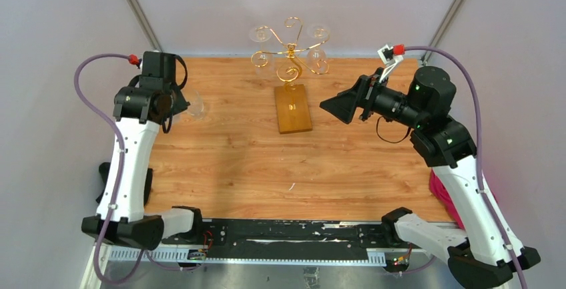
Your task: Turn the mug right side up
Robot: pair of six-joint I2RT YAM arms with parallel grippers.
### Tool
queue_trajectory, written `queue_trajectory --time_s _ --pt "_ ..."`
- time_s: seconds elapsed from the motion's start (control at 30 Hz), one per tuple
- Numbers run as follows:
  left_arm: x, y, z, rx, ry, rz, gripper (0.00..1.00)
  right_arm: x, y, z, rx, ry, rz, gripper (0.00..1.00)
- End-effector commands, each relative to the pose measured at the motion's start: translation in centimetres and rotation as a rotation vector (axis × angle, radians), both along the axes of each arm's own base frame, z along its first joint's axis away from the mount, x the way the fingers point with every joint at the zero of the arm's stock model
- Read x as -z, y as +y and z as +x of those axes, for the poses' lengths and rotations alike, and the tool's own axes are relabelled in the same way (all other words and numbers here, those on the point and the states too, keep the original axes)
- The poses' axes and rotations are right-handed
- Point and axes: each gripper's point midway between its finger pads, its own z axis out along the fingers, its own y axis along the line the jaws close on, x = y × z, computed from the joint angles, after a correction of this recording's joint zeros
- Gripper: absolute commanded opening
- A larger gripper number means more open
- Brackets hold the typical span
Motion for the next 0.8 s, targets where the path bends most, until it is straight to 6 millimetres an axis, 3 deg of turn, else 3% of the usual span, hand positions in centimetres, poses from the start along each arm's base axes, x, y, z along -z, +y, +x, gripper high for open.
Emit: queue_trajectory --time_s 0.0,0.23,0.37,0.57,0.77 --pt "0.5 -0.4 4.0 0.054 -0.021 -0.1 0.0 2.0 -0.7 0.3 0.024 0.011 -0.067 0.97" --pt "4.9 2.6 7.2 -0.022 0.039 -0.202 0.0 3.6 -0.4 1.2 0.022 0.034 -0.1 0.97" --pt "8.1 5.4 6.7 -0.109 0.111 -0.193 0.0 4.4 -0.2 1.7 0.015 0.045 -0.114 0.97" --pt "11.7 8.1 6.3 -0.188 0.181 -0.176 0.0 5.3 0.5 2.3 -0.007 0.071 -0.112 0.96" --pt "15.0 9.1 7.9 -0.202 0.243 -0.21 0.0 6.1 0.9 2.8 -0.02 0.093 -0.114 0.96"
